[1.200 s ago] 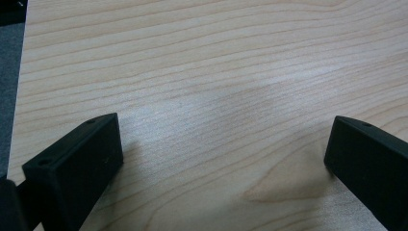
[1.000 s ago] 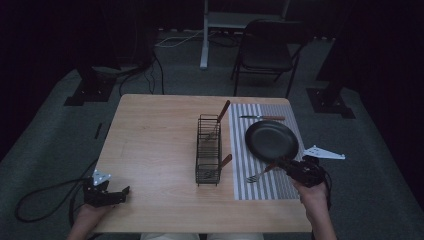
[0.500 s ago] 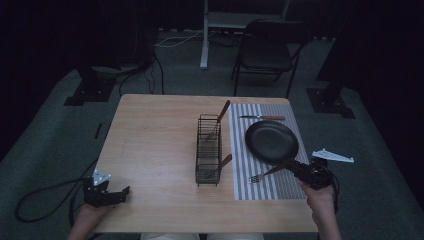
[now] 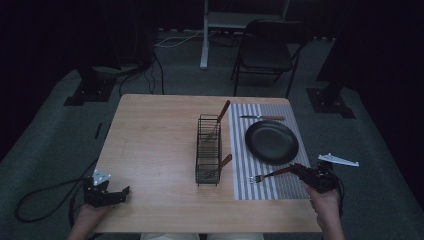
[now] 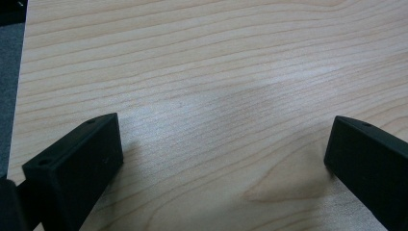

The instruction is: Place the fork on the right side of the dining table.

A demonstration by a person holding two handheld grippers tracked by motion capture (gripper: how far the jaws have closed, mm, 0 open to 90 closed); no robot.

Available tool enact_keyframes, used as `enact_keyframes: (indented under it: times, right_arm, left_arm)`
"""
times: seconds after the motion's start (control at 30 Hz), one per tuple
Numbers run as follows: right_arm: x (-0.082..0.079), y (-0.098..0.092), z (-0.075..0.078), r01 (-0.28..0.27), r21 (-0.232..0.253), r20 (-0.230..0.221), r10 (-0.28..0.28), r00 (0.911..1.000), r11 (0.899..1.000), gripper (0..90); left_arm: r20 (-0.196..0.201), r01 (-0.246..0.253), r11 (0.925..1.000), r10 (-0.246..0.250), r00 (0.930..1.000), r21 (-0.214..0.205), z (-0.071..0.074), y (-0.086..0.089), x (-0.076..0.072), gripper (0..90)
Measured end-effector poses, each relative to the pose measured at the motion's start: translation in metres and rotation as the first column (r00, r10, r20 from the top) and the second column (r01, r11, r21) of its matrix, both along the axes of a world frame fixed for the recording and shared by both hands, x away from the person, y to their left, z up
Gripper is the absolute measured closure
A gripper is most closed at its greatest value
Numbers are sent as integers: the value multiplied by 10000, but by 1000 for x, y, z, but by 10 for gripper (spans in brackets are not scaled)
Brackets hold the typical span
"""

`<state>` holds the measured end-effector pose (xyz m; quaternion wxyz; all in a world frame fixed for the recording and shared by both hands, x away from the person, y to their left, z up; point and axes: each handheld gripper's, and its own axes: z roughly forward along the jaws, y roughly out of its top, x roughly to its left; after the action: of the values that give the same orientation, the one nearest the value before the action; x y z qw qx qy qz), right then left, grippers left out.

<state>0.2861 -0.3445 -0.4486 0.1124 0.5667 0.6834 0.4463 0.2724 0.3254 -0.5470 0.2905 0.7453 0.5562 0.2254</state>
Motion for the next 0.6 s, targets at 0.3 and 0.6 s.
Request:
enact_keyframes:
  times: [0.3,0.6]
  right_arm:
    - [4,-7,-11,191,-34,-305,-192,9993,9998,638]
    - [7,-15,-24,313,49,-699,-309,9971,9995,605]
  left_arm:
    - [-8,4,10000,-4,10000,6,0,0,0,0]
    - [-5,0,10000,0,10000,3,0,0,0,0]
